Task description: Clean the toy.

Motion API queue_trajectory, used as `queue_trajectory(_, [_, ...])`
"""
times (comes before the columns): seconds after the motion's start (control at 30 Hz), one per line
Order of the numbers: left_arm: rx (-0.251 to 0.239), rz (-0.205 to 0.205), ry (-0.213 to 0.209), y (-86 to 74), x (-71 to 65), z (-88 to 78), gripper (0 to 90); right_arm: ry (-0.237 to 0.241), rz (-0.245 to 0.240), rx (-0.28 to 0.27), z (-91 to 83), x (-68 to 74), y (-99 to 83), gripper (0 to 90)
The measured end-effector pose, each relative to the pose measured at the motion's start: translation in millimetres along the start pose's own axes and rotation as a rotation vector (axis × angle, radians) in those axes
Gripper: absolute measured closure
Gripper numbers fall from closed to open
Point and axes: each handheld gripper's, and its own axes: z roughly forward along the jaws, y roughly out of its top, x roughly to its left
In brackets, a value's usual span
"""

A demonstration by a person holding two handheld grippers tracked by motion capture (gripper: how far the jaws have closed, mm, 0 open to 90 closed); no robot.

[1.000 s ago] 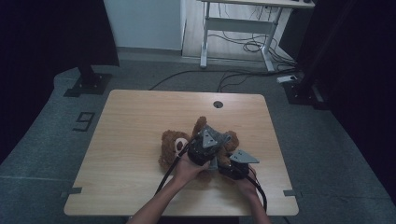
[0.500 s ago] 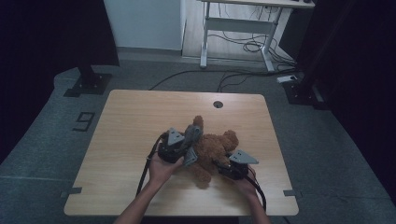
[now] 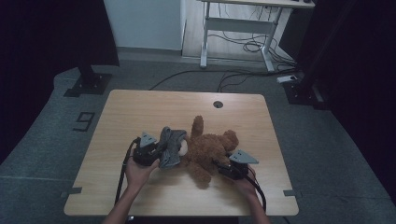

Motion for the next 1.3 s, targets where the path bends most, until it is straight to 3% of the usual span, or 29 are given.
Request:
queue_trajectory(0.2, [0.041,-0.008,0.034,-15.4,9.7,-1.1,77.9,-0.001,0.014,-0.004,0.4,-0.5,-0.4,47.8])
queue_trajectory(0.47, [0.137,-0.024,0.023,-36.0,12.8,15.3,77.7,-0.006,0.02,-0.006,0.8,0.0,-0.8,47.9])
queue_trajectory(0.67, [0.202,-0.005,0.041,-42.8,13.4,32.1,77.4,-0.005,0.027,-0.009,1.2,-0.5,-0.9,47.8])
queue_trajectory(0.87, [0.182,-0.04,0.034,-39.1,23.7,24.0,76.8,-0.005,0.028,-0.008,1.0,-1.0,-0.9,47.6])
queue_trajectory(1.1, [0.078,-0.065,0.042,-32.1,43.5,-18.5,76.1,-0.006,0.026,-0.009,0.6,-1.3,-1.1,46.9])
queue_trajectory(1.3, [0.022,-0.045,0.061,-35.4,56.0,-52.2,75.3,-0.007,0.023,-0.006,0.2,-0.8,-0.5,45.6])
